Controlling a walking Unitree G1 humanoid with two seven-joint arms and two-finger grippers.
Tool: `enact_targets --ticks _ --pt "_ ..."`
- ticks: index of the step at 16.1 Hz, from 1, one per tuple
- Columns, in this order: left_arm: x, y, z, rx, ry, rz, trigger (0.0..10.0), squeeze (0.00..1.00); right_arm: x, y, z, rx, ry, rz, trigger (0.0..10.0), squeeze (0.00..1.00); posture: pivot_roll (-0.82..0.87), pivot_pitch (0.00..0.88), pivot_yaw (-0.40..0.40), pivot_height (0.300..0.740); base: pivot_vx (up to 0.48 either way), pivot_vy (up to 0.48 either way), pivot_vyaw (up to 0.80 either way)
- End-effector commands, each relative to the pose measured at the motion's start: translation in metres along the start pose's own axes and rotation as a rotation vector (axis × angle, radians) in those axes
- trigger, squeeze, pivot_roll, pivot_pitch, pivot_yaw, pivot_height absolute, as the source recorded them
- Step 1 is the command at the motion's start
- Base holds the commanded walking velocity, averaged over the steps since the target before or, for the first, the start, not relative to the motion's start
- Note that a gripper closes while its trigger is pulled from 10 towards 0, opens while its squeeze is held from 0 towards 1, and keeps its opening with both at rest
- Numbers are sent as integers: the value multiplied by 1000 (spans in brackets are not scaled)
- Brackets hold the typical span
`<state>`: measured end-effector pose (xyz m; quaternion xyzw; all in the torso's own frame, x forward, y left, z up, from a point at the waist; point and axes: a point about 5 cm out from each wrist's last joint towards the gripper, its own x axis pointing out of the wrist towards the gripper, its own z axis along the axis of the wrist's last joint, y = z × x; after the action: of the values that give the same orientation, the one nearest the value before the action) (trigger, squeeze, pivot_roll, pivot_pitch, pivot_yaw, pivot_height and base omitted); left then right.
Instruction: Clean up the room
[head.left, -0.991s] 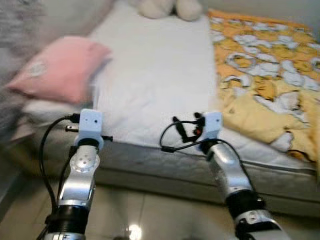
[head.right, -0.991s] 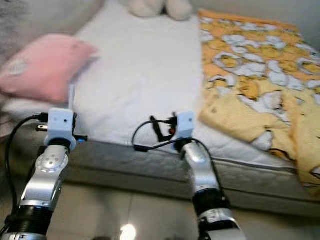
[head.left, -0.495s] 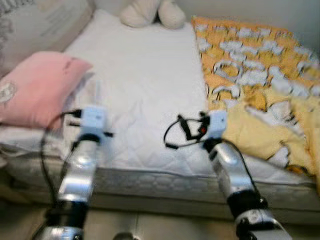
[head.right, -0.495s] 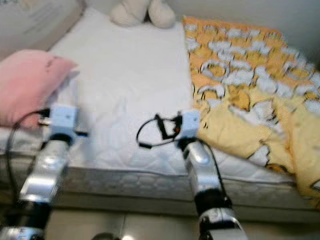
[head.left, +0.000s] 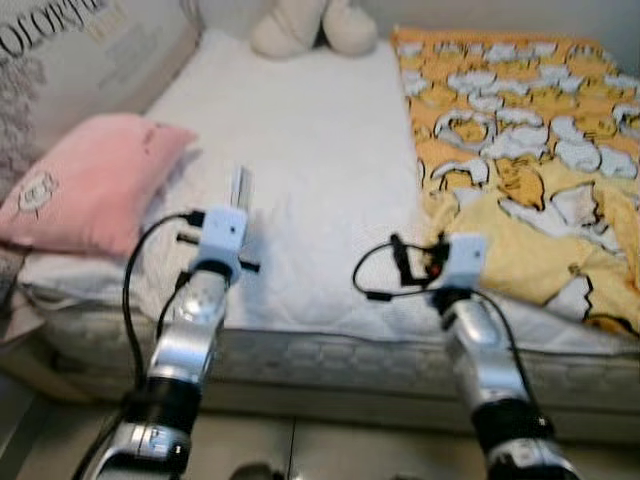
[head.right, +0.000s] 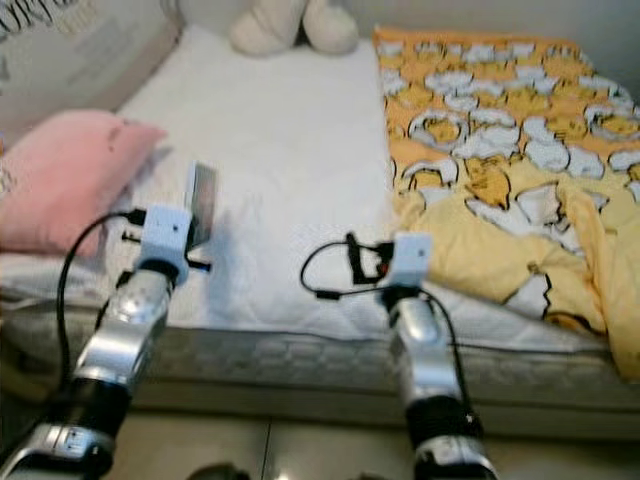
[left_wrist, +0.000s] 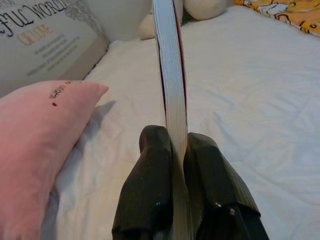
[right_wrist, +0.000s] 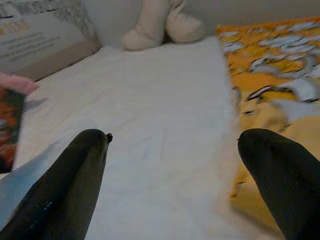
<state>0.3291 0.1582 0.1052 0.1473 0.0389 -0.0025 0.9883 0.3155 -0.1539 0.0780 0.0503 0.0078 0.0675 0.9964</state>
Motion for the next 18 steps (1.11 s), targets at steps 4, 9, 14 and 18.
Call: enact_targets --ticks 4,9,14,18 --pt "7 -6 18 -46 -83 -3 10000 0 -1 -5 8 14 -43 -46 10000 0 -45 0 56 740 0 240 -672" --pt "1 -12 10 -21 -47 54 10000 0 4 -7 9 -1 -18 -14 10000 0 -29 0 39 740 0 458 -556" --pt "1 -5 13 -5 -76 72 10000 0 4 -3 7 -4 -5 15 10000 0 -16 0 31 740 0 0 0" --pt "-1 -7 14 -26 -96 51 10000 0 2 4 6 -8 -5 66 10000 0 -10 0 24 740 0 0 448"
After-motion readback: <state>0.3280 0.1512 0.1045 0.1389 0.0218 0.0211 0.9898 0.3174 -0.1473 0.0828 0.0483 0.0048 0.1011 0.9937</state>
